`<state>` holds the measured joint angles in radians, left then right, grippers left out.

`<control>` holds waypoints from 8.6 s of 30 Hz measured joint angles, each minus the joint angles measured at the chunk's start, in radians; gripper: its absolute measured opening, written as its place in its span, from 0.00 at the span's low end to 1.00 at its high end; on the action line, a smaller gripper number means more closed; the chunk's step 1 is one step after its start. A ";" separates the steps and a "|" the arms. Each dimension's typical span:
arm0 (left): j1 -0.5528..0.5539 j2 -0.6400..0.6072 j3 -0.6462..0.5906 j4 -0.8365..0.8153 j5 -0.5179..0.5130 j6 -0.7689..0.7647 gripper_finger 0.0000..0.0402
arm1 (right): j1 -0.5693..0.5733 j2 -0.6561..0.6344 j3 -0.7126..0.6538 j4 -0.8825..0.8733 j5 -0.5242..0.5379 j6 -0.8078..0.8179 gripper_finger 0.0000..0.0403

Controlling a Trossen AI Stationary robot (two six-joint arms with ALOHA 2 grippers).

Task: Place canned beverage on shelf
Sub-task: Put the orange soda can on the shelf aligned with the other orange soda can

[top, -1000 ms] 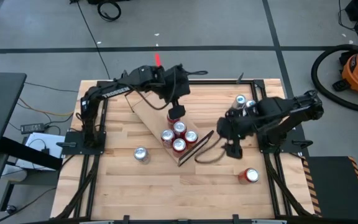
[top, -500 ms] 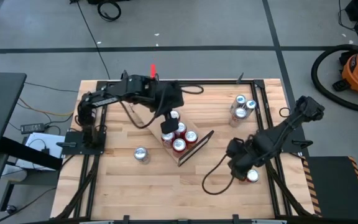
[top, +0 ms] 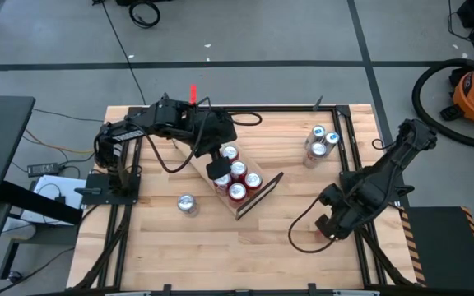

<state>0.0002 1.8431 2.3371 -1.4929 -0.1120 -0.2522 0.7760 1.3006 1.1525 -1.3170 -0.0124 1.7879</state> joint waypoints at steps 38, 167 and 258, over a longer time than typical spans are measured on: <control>0.000 0.001 0.000 0.004 0.049 0.039 0.99 | 0.075 0.030 -0.294 0.466 -0.053 -0.046 0.86; -0.332 0.155 -0.824 1.721 0.202 -0.252 0.78 | 0.011 -0.062 0.120 -0.146 0.091 -0.165 0.86; -0.119 -0.437 -0.823 1.051 0.233 -0.044 0.78 | -0.113 0.067 -0.500 0.630 -0.258 0.011 0.78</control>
<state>-0.1186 1.4063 1.5143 -0.4415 0.1210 -0.2958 0.6632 1.3680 0.6525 -0.6868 -0.2703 1.7988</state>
